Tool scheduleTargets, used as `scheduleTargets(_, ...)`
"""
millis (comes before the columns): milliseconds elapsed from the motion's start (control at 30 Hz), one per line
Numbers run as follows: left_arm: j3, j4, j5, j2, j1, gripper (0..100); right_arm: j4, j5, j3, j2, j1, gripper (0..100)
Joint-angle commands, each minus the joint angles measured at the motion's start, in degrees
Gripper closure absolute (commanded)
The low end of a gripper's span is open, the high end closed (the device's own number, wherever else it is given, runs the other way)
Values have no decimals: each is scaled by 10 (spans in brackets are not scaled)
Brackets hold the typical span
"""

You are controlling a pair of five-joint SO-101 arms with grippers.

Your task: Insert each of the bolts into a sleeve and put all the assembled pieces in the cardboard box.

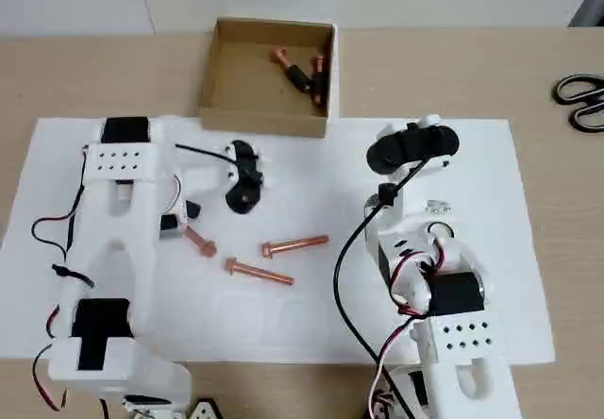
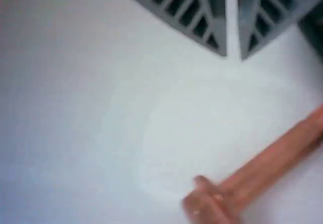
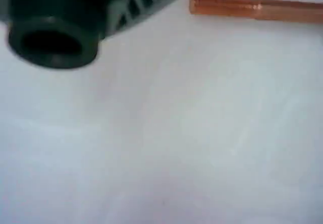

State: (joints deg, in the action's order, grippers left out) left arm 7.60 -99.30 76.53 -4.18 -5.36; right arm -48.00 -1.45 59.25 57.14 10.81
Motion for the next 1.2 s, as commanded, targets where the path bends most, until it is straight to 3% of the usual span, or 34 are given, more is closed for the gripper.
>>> scheduleTargets(0, 20, -11, 215, 4, -2, 944, 7, -2, -4, 15, -7, 994)
scheduleTargets(167, 22, -11, 215, 4, -2, 800, 7, -2, -4, 15, -7, 994)
scheduleTargets(533, -14, -3, 230, -83, 55, 809, 7, -2, -4, 15, -6, 994)
scheduleTargets(833, -91, -5, 230, -165, 53, 809, 7, -2, 14, 15, -6, 994)
scheduleTargets(1167, -119, -4, 229, -171, 47, 809, 7, -2, 13, 15, -5, 994)
